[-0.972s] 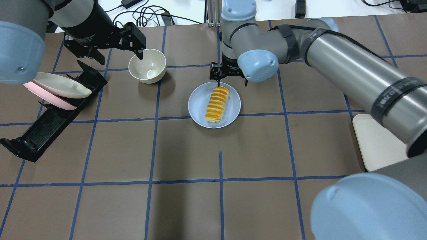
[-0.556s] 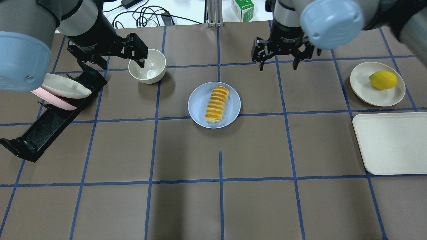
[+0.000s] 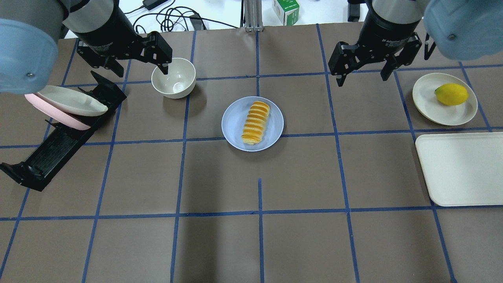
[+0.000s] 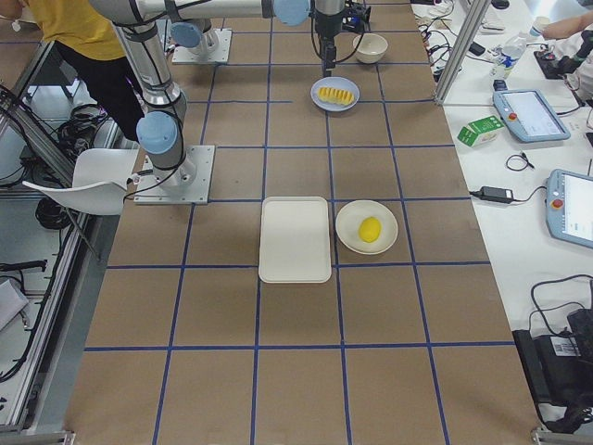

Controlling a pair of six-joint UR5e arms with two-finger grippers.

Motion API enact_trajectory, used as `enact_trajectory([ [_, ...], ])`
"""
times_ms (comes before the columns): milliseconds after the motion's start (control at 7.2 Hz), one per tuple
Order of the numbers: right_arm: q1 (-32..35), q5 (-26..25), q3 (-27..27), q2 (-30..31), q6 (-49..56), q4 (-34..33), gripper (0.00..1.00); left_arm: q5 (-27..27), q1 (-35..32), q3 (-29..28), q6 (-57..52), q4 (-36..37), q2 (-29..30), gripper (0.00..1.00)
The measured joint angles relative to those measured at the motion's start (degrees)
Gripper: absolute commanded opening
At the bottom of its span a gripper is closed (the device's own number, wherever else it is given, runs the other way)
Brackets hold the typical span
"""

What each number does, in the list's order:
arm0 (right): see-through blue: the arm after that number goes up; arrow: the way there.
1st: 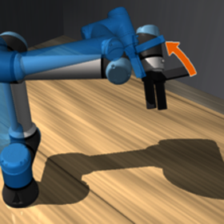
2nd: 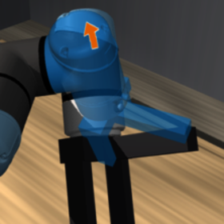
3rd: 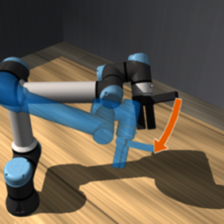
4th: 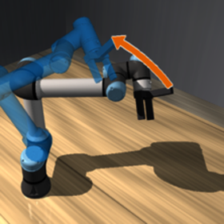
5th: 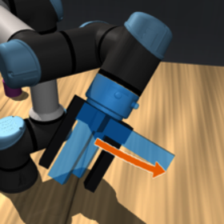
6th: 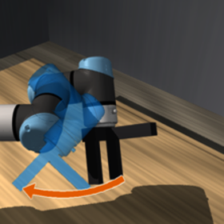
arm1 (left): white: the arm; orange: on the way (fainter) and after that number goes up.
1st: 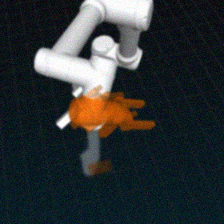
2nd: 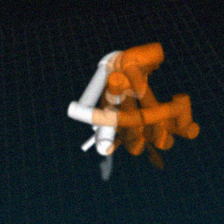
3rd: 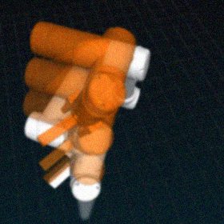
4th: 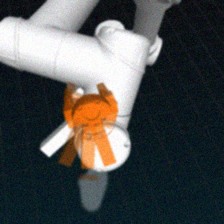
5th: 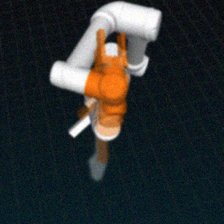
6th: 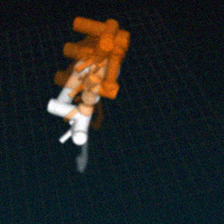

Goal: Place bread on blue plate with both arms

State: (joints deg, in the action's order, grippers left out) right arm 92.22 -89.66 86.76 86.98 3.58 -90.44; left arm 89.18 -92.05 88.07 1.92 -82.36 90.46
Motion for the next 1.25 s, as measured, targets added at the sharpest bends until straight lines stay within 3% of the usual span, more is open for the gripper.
enact_trajectory([
  [1250,-0.3,0.5,0.4,-0.3,-0.4,-0.9,1.0,0.5,0.3,0.7,-0.7,-1.5,-1.8,1.0],
])
